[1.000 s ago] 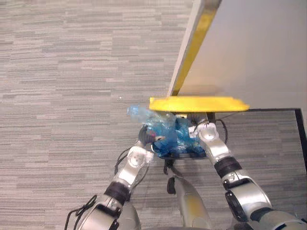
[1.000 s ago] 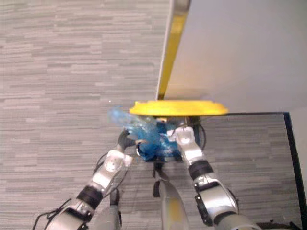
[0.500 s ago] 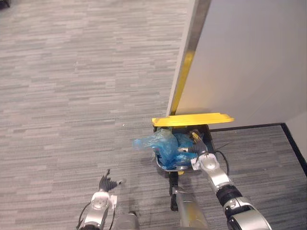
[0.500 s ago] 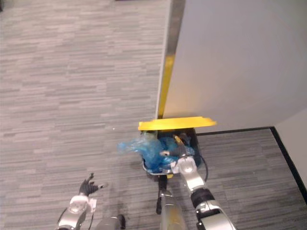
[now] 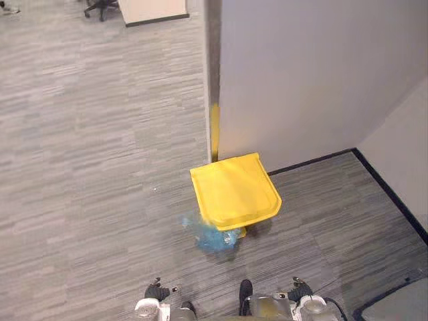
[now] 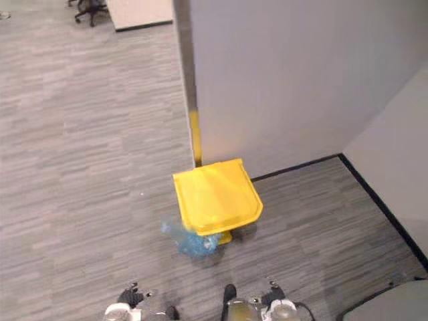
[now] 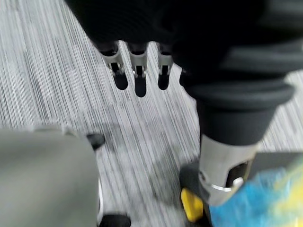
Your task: Gather rubbish on tea table into small bin, then transfer packed bag to large trash can.
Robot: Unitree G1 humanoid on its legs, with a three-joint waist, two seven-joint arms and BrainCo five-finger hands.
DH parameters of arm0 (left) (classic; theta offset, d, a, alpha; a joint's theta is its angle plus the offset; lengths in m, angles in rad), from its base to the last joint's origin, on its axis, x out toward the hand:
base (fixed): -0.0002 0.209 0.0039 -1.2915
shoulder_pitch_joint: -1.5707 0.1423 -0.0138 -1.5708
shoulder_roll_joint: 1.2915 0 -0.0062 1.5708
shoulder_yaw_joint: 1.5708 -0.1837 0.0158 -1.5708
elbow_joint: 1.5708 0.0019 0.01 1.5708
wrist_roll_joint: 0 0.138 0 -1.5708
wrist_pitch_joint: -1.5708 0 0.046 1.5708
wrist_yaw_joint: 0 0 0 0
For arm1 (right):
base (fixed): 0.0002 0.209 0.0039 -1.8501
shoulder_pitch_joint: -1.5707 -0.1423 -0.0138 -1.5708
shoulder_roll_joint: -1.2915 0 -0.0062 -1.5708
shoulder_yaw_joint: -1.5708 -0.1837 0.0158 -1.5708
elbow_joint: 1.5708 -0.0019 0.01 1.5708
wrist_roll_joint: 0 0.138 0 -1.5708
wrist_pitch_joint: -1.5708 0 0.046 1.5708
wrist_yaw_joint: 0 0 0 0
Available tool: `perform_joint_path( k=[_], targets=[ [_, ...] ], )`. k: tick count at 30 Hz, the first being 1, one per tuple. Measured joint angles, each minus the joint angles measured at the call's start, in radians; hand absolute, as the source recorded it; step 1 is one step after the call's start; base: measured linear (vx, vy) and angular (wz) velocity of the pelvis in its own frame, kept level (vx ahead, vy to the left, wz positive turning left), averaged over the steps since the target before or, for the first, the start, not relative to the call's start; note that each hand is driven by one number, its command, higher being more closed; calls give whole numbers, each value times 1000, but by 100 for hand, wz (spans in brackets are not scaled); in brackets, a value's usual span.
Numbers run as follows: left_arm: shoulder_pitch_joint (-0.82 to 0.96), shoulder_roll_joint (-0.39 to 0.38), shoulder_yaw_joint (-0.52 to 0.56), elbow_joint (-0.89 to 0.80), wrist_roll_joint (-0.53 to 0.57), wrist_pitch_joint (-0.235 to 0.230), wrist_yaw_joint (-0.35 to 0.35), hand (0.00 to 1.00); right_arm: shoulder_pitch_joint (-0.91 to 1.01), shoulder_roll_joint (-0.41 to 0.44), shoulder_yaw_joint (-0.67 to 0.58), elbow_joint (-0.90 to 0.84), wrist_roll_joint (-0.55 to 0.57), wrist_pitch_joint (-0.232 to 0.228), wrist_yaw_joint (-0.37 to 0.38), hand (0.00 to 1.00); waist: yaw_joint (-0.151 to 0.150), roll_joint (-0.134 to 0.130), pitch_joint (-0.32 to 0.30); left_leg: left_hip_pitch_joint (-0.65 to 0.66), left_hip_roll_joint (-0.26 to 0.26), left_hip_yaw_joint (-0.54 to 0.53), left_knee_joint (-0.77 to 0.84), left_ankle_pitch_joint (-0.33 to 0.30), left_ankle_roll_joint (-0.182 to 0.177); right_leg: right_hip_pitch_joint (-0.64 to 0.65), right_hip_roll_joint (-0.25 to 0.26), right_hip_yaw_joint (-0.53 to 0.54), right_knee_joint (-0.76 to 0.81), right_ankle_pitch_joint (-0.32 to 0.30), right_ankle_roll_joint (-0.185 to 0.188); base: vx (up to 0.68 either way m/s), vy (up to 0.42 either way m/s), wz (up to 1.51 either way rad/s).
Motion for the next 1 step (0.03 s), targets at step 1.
perform_joint_path(
  k=[1],
  targets=[
    [1,3,0,1,0,0,0,0,0,1,-11,4,1,4,-5,0,1,-6,-6,1,-1,1,-4,4,-6,8,3,5,-32,23,0,-68,14,-8]
  ],
)
